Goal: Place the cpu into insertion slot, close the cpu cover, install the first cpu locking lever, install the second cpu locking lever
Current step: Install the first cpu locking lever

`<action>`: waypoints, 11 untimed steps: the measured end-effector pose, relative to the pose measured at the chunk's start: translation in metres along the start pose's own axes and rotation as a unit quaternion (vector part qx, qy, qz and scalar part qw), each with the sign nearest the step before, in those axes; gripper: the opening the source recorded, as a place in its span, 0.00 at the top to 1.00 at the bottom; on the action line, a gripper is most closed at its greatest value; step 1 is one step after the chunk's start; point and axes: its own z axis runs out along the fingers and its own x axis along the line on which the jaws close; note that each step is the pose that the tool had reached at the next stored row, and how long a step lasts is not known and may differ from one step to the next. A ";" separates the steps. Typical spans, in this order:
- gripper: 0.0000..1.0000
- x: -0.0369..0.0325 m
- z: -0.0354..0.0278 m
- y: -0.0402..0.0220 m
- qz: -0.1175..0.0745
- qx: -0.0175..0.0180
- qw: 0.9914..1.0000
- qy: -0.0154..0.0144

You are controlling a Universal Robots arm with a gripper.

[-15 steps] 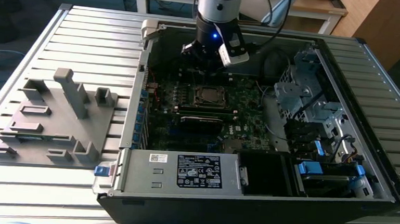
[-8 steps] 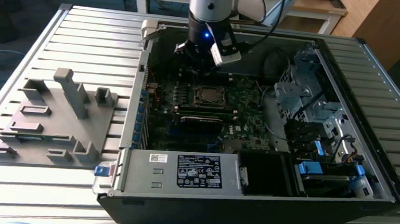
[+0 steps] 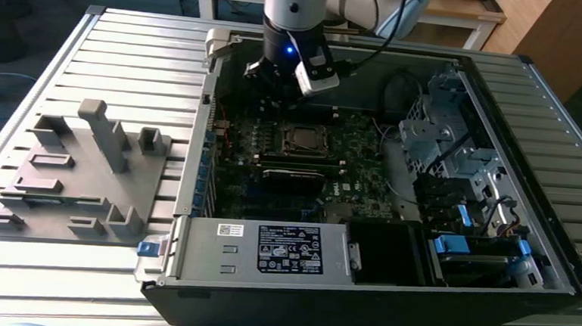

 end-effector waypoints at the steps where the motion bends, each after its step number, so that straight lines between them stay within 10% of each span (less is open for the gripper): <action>1: 0.89 0.0000 0.0000 0.0000 0.000 0.000 1.000 0.000; 11: 0.89 0.0022 -0.0036 -0.0002 0.000 0.000 1.000 0.000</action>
